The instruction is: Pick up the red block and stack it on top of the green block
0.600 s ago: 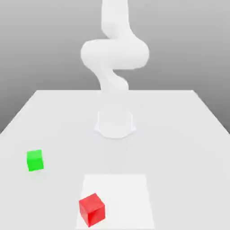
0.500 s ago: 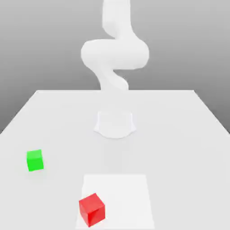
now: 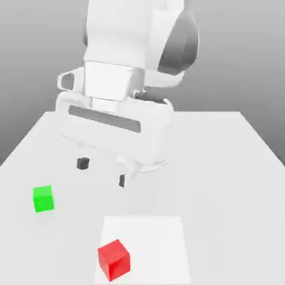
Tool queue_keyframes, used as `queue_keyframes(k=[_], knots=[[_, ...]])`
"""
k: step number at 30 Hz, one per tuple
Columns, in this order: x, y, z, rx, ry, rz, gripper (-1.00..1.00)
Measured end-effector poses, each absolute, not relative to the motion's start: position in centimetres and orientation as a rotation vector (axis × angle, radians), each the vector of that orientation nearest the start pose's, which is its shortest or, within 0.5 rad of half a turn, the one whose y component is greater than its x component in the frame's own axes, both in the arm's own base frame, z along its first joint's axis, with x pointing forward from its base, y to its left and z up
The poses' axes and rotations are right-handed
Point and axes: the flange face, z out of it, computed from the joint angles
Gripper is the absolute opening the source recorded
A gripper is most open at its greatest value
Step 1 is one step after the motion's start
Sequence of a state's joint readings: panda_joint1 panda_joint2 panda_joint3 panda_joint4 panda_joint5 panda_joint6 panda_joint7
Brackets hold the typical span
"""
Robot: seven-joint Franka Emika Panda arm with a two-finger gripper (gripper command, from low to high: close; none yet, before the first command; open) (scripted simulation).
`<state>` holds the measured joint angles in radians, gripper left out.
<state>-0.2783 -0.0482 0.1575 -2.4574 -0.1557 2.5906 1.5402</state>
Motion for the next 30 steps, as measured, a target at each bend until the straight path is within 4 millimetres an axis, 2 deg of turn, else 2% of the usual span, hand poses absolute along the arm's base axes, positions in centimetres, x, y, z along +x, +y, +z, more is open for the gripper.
queue_keyframes(k=[2,6,11,12,17,18,19,24,27,30], knots=[[48.3,-6.2,29.6,-2.156,2.237,-0.227,0.0],[46.8,-6.0,22.6,-2.027,2.392,-0.045,0.0],[46.4,-6.0,16.0,-1.988,2.43,-0.002,0.0],[46.3,-6.0,15.0,-1.989,2.43,-0.001,-1.0],[46.4,-6.0,15.0,-1.988,2.429,-0.003,-1.0],[46.3,-6.0,14.5,-1.989,2.43,-0.003,-1.0],[46.3,-6.0,14.9,-1.988,2.43,-0.002,-1.0],[46.2,-6.3,20.3,-1.98,2.439,-0.003,-1.0],[42.2,-13.4,21.8,-1.756,2.632,-0.015,-1.0],[34.4,-23.1,23.1,-1.338,2.878,-0.016,-1.0]])
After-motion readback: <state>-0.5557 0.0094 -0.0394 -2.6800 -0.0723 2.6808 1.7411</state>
